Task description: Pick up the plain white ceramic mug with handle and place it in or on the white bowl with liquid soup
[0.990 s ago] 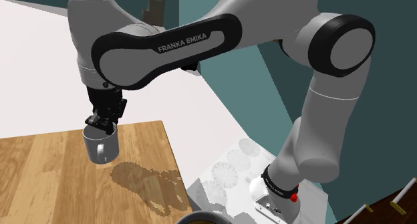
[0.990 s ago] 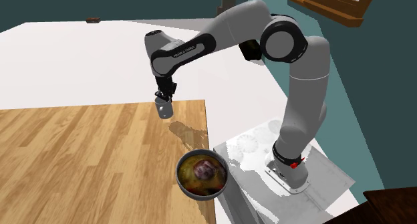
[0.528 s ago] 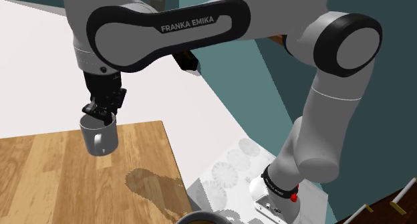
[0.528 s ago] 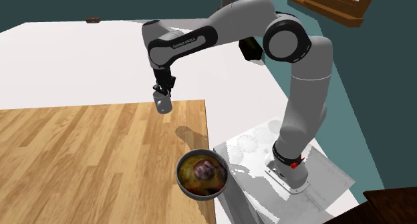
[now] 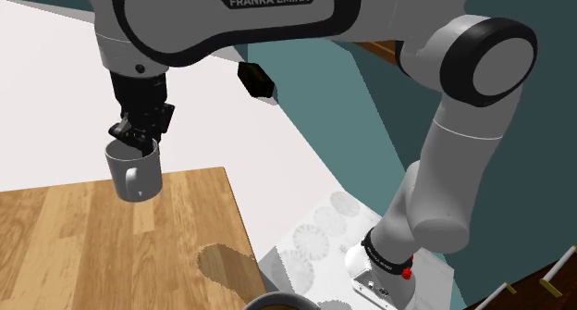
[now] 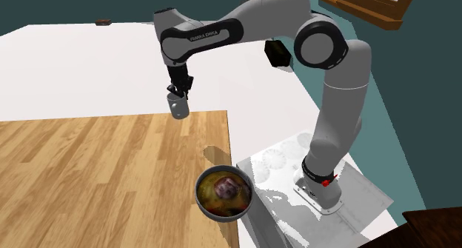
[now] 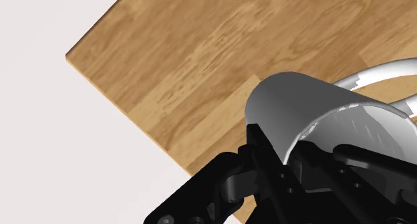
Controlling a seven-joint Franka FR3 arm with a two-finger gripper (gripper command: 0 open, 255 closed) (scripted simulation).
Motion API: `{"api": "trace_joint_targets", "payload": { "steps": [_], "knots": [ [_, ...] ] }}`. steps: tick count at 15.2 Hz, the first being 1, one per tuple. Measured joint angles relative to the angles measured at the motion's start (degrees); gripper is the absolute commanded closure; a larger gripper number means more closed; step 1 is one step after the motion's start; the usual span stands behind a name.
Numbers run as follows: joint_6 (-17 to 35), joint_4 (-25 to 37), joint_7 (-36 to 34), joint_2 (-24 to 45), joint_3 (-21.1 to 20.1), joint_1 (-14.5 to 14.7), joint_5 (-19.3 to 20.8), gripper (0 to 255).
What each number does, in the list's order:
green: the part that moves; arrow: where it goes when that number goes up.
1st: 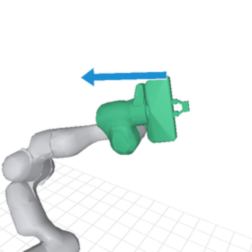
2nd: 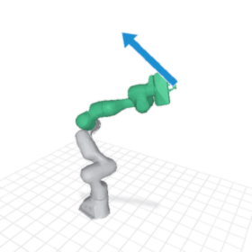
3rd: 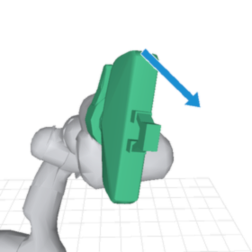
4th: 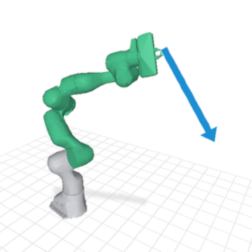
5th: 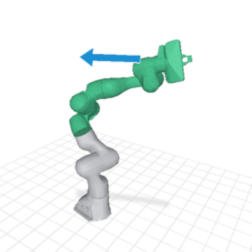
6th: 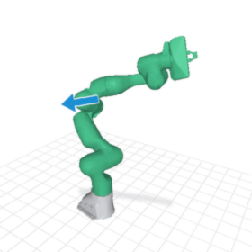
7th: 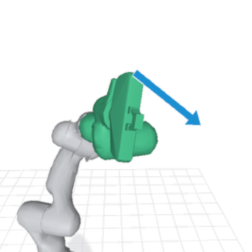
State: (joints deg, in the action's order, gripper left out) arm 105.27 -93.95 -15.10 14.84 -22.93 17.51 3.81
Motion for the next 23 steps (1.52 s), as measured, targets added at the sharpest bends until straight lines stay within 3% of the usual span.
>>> {"api": "trace_joint_targets", "payload": {
  "steps": [9,17,23],
  "knots": [
    [-6.5,6.0,0.0,-0.5,-0.2,0.2,-0.3,255],
    [-3.8,-9.0,-2.1,-14.0,-2.3,0.9,-5.7,255],
    [-2.7,-20.1,-4.4,-25.3,-4.0,3.2,-11.0,255]
  ]
}}
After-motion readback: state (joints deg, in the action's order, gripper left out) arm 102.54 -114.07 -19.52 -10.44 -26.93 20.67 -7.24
